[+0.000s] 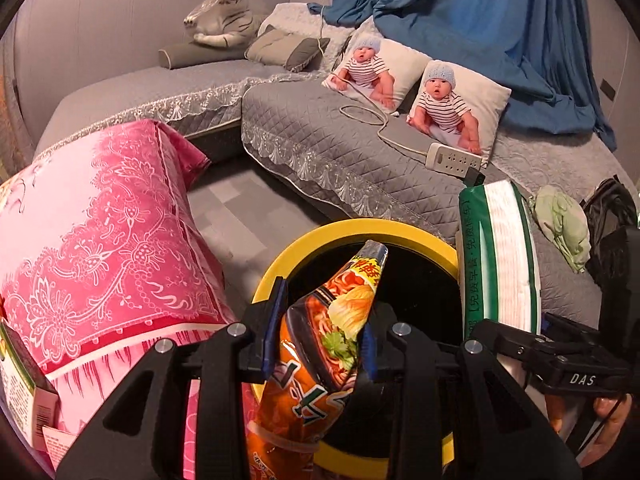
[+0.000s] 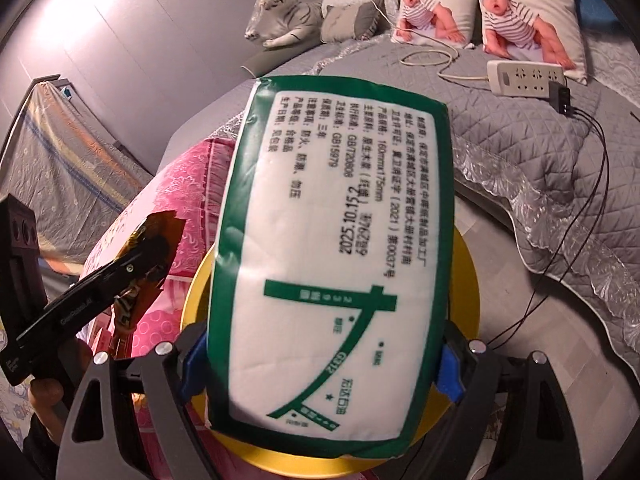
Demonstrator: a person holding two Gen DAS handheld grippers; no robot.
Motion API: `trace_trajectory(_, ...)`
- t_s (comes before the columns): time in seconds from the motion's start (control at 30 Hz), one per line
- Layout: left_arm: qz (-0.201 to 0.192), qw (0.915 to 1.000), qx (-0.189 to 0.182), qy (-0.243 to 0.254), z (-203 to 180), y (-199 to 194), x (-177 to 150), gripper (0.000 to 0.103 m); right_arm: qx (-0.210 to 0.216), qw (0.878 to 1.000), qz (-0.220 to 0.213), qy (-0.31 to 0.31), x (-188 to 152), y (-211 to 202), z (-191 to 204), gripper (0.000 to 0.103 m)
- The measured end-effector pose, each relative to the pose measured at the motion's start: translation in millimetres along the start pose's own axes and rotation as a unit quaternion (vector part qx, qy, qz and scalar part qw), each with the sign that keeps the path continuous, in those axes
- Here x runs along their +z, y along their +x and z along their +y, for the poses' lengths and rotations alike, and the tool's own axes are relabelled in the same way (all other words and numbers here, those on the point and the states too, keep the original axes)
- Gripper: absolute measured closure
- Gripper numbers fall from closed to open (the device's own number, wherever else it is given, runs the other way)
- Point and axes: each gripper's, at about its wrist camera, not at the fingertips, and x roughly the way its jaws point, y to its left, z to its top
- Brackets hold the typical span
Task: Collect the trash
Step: 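Open both tools to drop the packet and wrapper into the bin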
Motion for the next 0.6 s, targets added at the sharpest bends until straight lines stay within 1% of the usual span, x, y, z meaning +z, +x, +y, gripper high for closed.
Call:
trace_trajectory(0.17, -0.006, 1.0, -0.004, -0.006, -0.1, -3.4, 2.0, 0.072, -0.002, 1.0, -0.006, -0.001, 3.3, -2.4, 3.2, 0.02)
trace_trajectory(0.27, -0.014, 0.9998, -0.01, -0.007, -1.5, -9.0, 5.3, 0.069, -0.003, 1.0, -0.012, -0.003, 7.5, -6.3, 4.5, 0.02)
trace_trajectory(0.3, -0.017, 0.9998, -0.01, -0.006, -2.7, -10.3, 6.4, 0.067, -0.004, 1.0, -0.013, -0.005, 9.3, -7.1, 4.0, 0.02)
trace_trajectory(0.37, -0.025, 0.9996, -0.01, -0.006, -4.9, -15.0, 7.7, 0.055, -0.007, 1.0, -0.016, -0.008, 11.5, -9.1, 4.3, 0.018)
trace_trajectory(0.4, -0.029, 0.9995, -0.008, -0.009, -4.7, -17.4, 8.3, 0.04, -0.014, 1.0, -0.016, -0.006, 12.4, -10.2, 3.2, 0.017)
trace_trajectory(0.43, -0.036, 0.9992, -0.002, -0.016, -3.3, -20.5, 8.7, 0.031, -0.022, 1.0, -0.018, -0.003, 12.9, -11.1, 1.6, 0.017)
trace_trajectory(0.47, -0.04, 0.9989, 0.001, -0.023, -1.3, -23.0, 9.1, 0.028, -0.031, 0.999, -0.023, -0.002, 13.3, -13.2, 0.9, 0.017)
trace_trajectory(0.53, -0.049, 0.9977, -0.01, -0.046, 5.5, -30.1, 10.1, 0.02, -0.039, 0.999, -0.038, 0.0, 14.4, -21.9, -2.0, 0.016)
trace_trajectory(0.6, -0.059, 0.9965, -0.013, -0.059, 11.2, -38.4, 11.1, 0.018, -0.048, 0.997, -0.057, 0.001, 14.9, -33.7, -3.7, 0.015)
